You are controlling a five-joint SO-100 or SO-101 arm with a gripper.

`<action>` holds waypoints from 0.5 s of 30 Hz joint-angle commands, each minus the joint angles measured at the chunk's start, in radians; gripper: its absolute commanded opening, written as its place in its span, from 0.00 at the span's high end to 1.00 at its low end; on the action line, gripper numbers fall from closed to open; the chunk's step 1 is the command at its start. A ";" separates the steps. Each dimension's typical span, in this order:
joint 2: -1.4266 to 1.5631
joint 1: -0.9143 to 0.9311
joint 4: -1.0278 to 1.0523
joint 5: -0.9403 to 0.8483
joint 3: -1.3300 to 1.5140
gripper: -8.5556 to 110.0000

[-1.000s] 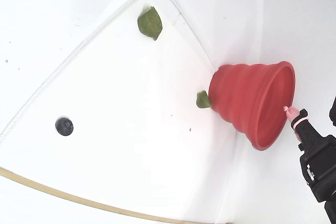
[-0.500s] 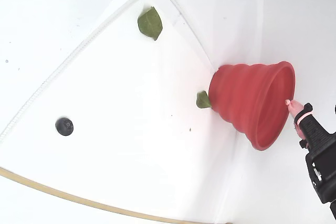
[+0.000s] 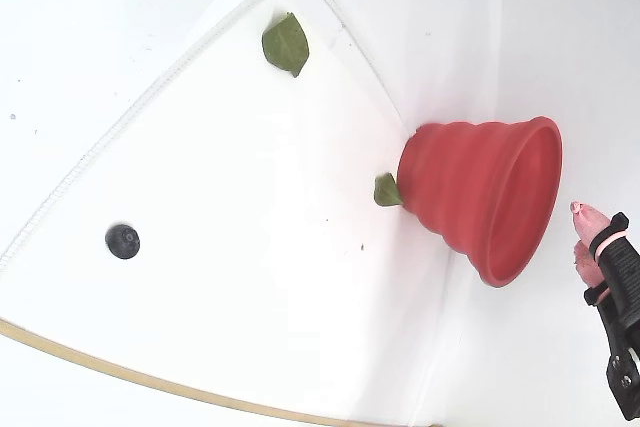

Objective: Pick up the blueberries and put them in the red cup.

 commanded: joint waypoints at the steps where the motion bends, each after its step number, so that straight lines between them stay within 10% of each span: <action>1: 0.135 -0.005 0.025 0.032 -0.021 0.77; 15: 0.221 0.002 0.106 0.078 -0.023 0.77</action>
